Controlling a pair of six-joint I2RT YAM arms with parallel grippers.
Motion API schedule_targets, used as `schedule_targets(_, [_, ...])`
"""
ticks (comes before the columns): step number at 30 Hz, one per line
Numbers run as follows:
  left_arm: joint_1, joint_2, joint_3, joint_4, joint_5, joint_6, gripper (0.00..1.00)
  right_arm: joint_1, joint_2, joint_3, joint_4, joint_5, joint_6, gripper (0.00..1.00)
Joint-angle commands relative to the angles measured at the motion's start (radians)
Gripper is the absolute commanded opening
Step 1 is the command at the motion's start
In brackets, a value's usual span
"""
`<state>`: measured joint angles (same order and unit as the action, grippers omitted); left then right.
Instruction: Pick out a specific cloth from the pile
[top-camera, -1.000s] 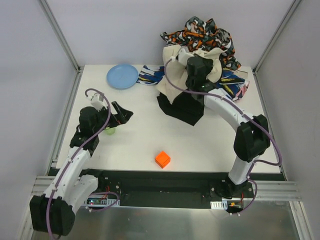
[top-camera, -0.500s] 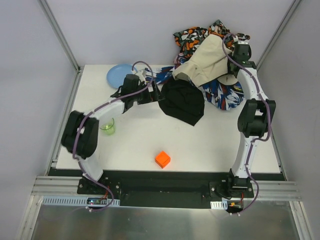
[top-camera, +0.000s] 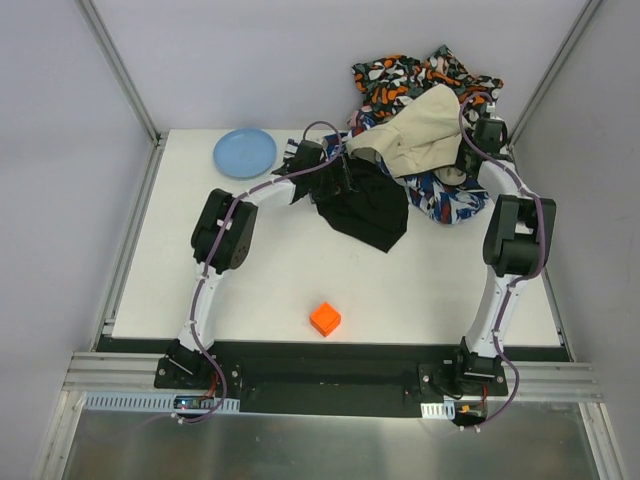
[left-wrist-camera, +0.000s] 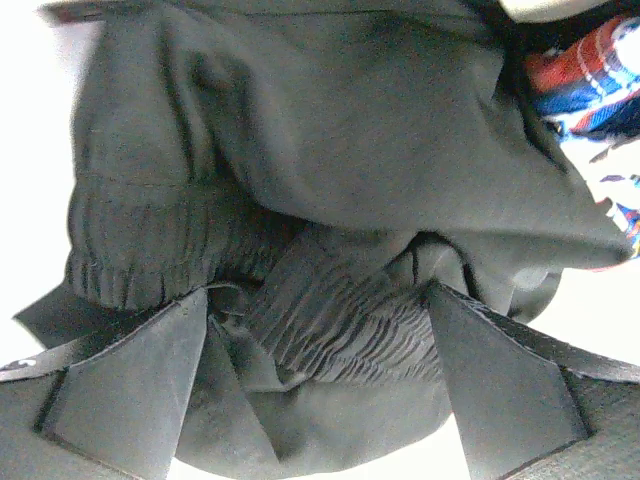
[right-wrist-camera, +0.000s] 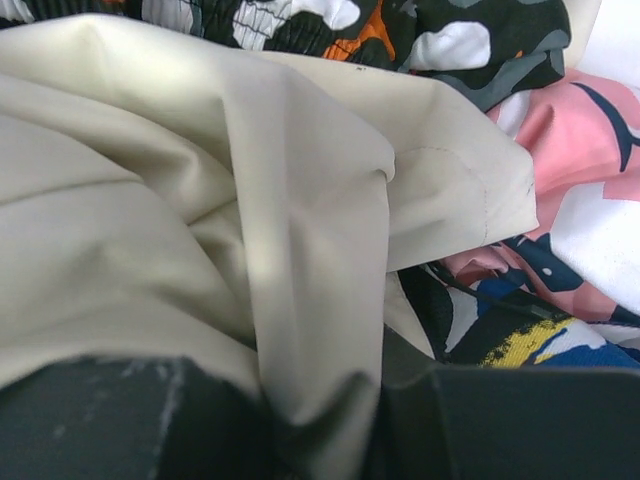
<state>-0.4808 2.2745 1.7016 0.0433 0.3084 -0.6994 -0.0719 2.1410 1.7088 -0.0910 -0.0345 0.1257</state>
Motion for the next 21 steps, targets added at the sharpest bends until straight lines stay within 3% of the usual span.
schedule_targets(1, [-0.035, 0.106, 0.18, -0.025, 0.076, -0.017, 0.78, 0.015, -0.019, -0.104, -0.013, -0.077, 0.115, 0.01])
schedule_targets(5, [-0.038, 0.108, 0.239, -0.069, 0.098, 0.027, 0.26, 0.014, -0.062, -0.147, -0.013, -0.099, 0.109, 0.01])
schedule_targets(6, [-0.038, 0.07, 0.23, -0.077, 0.084, 0.046, 0.06, 0.015, -0.075, -0.162, -0.012, -0.097, 0.106, 0.02])
schedule_targets(7, [-0.038, 0.025, 0.187, -0.082, 0.063, 0.064, 0.0, 0.014, -0.088, -0.179, -0.01, -0.096, 0.106, 0.03])
schedule_targets(13, [-0.038, -0.405, -0.093, -0.092, -0.168, 0.236, 0.0, 0.014, -0.153, -0.221, -0.045, -0.116, 0.104, 0.09])
schedule_targets(16, [-0.036, -0.616, -0.192, -0.132, -0.355, 0.313, 0.0, 0.014, -0.2, -0.256, -0.053, -0.087, 0.08, 0.14])
schedule_targets(21, [0.011, -0.837, -0.287, -0.187, -0.594, 0.419, 0.0, 0.012, -0.285, -0.314, -0.075, -0.041, 0.055, 0.24])
